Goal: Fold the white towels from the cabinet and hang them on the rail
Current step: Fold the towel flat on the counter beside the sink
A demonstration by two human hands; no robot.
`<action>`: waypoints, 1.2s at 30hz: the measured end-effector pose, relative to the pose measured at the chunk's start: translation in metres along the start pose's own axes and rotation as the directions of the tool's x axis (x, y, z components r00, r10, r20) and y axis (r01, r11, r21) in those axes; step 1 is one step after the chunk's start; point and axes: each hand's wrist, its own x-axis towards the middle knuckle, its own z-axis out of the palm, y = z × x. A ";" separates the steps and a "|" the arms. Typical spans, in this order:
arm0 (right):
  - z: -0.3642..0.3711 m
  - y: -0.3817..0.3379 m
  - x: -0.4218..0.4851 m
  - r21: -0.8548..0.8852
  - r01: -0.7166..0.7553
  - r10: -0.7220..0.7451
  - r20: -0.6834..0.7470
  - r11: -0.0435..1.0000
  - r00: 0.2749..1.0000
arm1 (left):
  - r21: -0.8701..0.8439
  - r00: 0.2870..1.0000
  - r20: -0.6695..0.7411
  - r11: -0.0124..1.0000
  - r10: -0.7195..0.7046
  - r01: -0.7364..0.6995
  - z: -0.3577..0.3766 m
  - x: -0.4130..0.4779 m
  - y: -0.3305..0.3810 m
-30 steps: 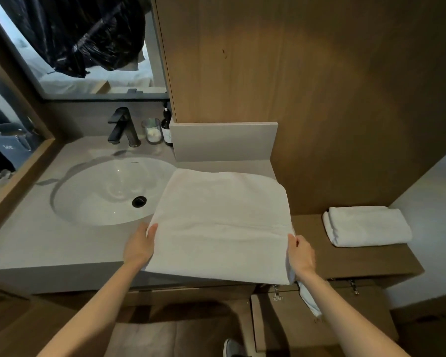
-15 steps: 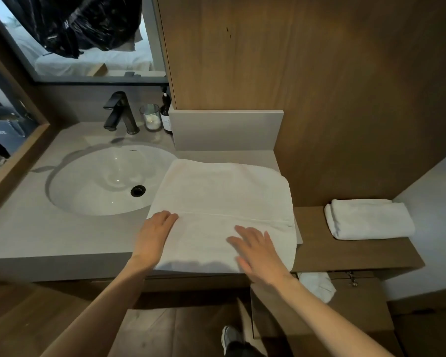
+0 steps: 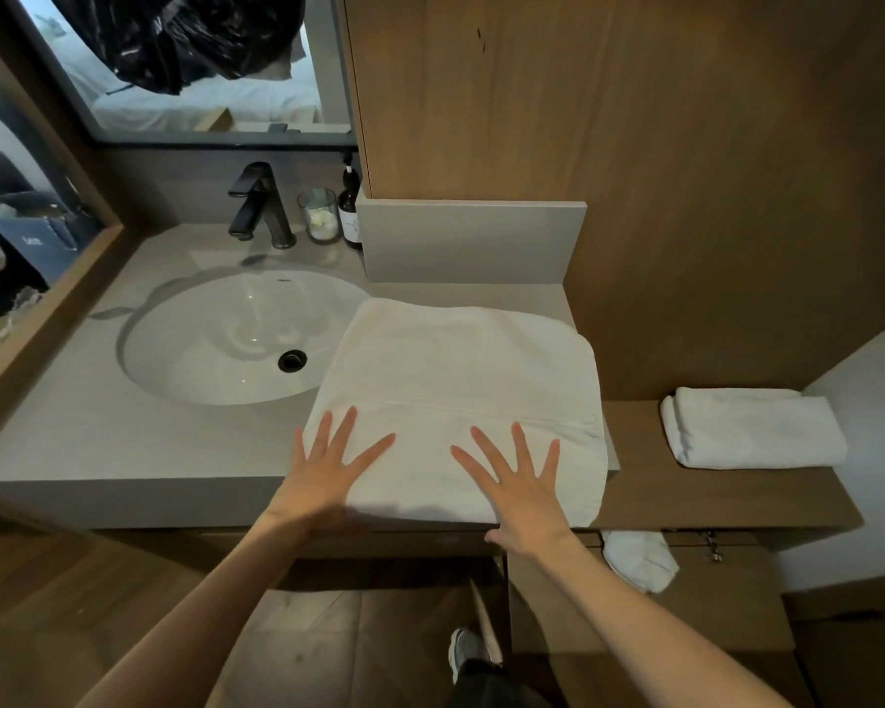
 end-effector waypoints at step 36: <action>-0.043 0.033 -0.063 -0.202 -0.017 0.008 -0.043 0.979 0.999 | 0.133 0.990 -0.111 0.985 -0.092 0.107 -0.005 -0.047 -0.004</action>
